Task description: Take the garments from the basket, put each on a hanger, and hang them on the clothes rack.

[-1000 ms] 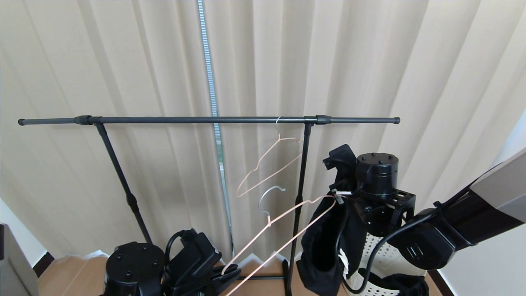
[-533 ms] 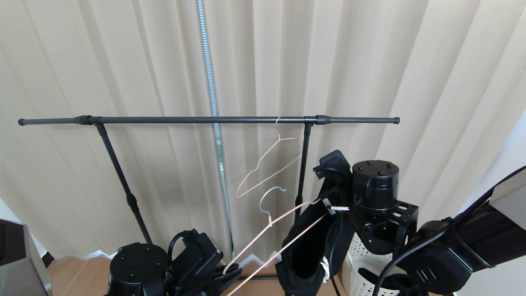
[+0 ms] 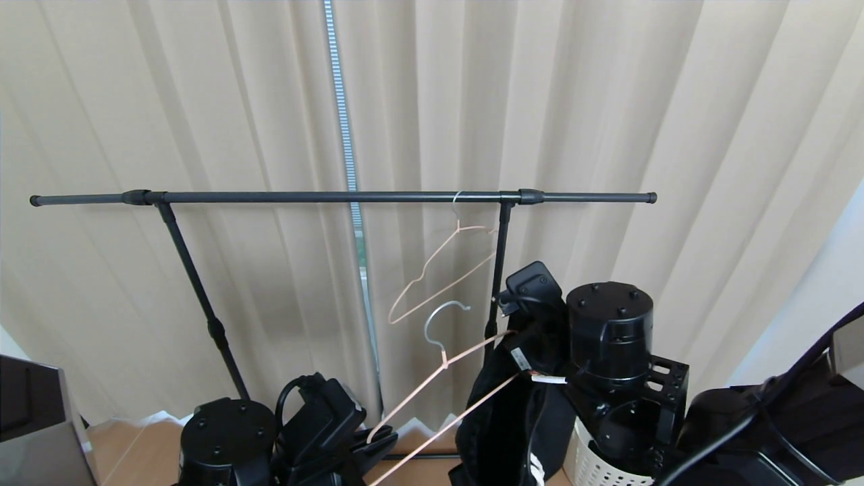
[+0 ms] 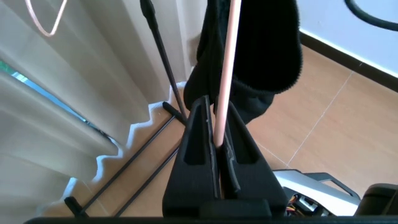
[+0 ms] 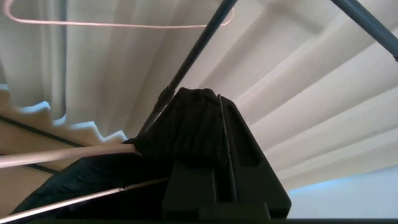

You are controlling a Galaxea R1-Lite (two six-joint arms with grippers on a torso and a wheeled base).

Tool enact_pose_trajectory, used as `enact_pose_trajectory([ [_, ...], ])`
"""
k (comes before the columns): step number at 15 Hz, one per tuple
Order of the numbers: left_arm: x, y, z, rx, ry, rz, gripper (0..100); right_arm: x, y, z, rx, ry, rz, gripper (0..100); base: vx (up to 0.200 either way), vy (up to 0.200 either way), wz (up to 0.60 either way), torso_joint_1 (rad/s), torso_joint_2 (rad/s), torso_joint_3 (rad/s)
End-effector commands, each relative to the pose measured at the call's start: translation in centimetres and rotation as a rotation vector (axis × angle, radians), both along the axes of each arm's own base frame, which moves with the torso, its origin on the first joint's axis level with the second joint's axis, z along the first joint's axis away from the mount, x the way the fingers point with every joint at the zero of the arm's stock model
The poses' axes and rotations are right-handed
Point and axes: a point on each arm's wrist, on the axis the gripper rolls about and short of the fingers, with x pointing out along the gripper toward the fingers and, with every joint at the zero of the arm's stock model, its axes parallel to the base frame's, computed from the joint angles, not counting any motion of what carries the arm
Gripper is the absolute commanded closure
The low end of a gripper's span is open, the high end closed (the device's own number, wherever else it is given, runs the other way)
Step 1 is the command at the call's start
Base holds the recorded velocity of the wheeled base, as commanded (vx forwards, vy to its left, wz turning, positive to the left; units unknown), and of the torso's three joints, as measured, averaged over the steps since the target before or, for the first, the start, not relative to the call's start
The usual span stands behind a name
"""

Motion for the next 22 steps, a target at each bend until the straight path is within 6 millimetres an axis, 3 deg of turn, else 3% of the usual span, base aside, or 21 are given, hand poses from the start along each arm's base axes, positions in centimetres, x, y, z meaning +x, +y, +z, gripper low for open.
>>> enact_pose_trajectory([
  [1,0.1,0.0,-0.1,0.005,0.004,0.003,100,-1.5,0.6,1.1,0.036,-0.019,0.044,100,0.0,0.0,0.0,0.0,0.0,0.0],
  [7,0.2,0.0,0.1,-0.015,-0.019,0.019,100,-5.5,3.3,1.7,0.107,-0.014,0.183,100,0.0,0.0,0.0,0.0,0.0,0.0],
  [13,0.4,0.0,0.2,-0.026,-0.016,0.032,100,-8.0,5.2,2.0,0.182,-0.001,0.267,100,0.0,0.0,0.0,0.0,0.0,0.0],
  [15,0.4,0.0,0.3,-0.032,-0.024,0.038,100,-8.0,5.4,2.1,0.193,-0.003,0.268,100,0.0,0.0,0.0,0.0,0.0,0.0],
  [22,0.6,0.0,1.1,-0.117,-0.06,0.056,100,-4.8,4.7,3.7,0.28,-0.05,0.17,100,0.0,0.0,0.0,0.0,0.0,0.0],
])
